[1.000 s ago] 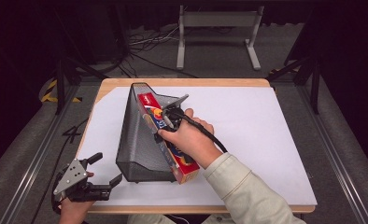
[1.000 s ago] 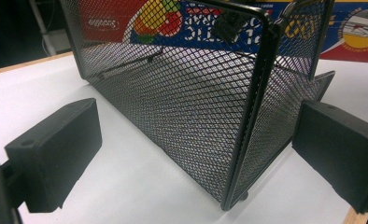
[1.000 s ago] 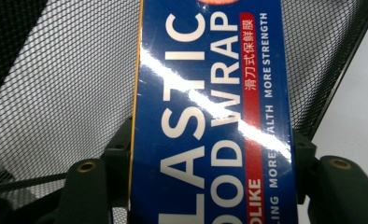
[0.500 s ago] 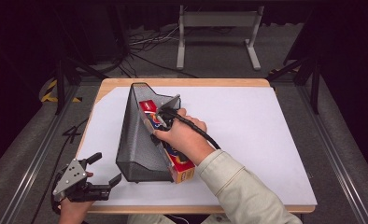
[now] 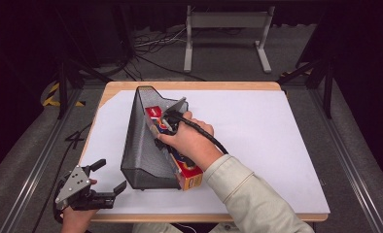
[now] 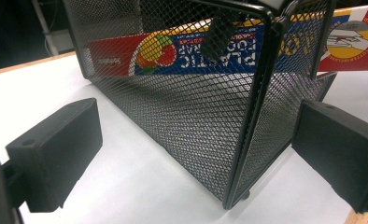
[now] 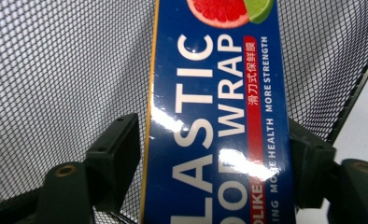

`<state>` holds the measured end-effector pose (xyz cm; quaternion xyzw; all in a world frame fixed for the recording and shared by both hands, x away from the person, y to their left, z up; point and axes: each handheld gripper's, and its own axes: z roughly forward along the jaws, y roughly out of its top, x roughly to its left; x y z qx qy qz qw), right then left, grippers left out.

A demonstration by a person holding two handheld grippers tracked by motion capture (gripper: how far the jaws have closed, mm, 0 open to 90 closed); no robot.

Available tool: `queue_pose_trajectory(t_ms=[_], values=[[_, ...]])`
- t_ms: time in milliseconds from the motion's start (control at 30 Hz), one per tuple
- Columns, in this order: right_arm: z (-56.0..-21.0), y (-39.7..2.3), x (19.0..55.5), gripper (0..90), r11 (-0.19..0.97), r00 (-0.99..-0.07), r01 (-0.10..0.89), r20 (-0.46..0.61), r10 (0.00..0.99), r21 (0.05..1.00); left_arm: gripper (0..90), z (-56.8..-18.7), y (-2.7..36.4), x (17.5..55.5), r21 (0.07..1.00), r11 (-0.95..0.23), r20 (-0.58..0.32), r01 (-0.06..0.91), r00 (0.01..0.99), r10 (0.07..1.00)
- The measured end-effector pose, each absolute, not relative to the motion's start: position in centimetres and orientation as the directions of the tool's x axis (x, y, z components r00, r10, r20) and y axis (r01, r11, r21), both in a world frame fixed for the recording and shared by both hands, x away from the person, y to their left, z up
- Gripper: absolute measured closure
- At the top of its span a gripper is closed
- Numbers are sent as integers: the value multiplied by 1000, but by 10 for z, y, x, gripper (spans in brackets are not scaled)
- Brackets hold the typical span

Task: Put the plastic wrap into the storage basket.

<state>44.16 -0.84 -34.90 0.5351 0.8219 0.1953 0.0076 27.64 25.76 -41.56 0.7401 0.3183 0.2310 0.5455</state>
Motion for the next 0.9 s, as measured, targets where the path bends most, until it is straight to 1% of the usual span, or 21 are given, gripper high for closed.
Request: queue_pose_trajectory(t_ms=[33,100,133,167,400,500,600,633,667,733,767,867,900], values=[[-349,-10,441,258,363,-442,866,187,877,345,25,-415,258,276,954,-203,-4,219,689,724],[-346,-11,440,258,358,-443,856,171,880,374,25,-415,258,275,953,-205,-4,221,689,725],[-346,-11,440,258,358,-443,856,171,880,374,25,-415,258,275,953,-205,-4,221,689,725],[-343,-14,438,225,362,-450,846,162,878,391,25,-416,258,274,954,-203,-5,221,686,727],[-327,-27,435,224,348,-464,815,163,870,462,25,-416,258,274,954,-205,0,216,689,725],[-320,-33,433,226,346,-490,786,174,854,513,25,-416,257,275,956,-200,-4,217,687,726],[-313,-39,430,228,340,-523,748,191,831,569,25,-415,256,276,954,-201,-8,221,691,723],[-312,-41,429,243,335,-532,737,199,823,587,25,-415,256,276,954,-201,-8,221,691,723],[-310,-43,427,253,340,-561,712,206,802,615,25,-415,255,277,955,-205,0,213,695,719],[-308,-47,424,255,318,-578,689,229,783,651,25,-415,255,277,954,-207,0,214,694,719],[-306,-50,423,255,318,-606,654,223,763,687,24,-415,255,278,954,-208,-1,216,696,718],[-304,-56,420,253,316,-657,578,199,727,753,24,-415,254,279,955,-205,-2,213,697,717],[-304,-56,420,253,316,-657,578,199,727,753,24,-415,254,279,955,-205,-2,213,697,717]])
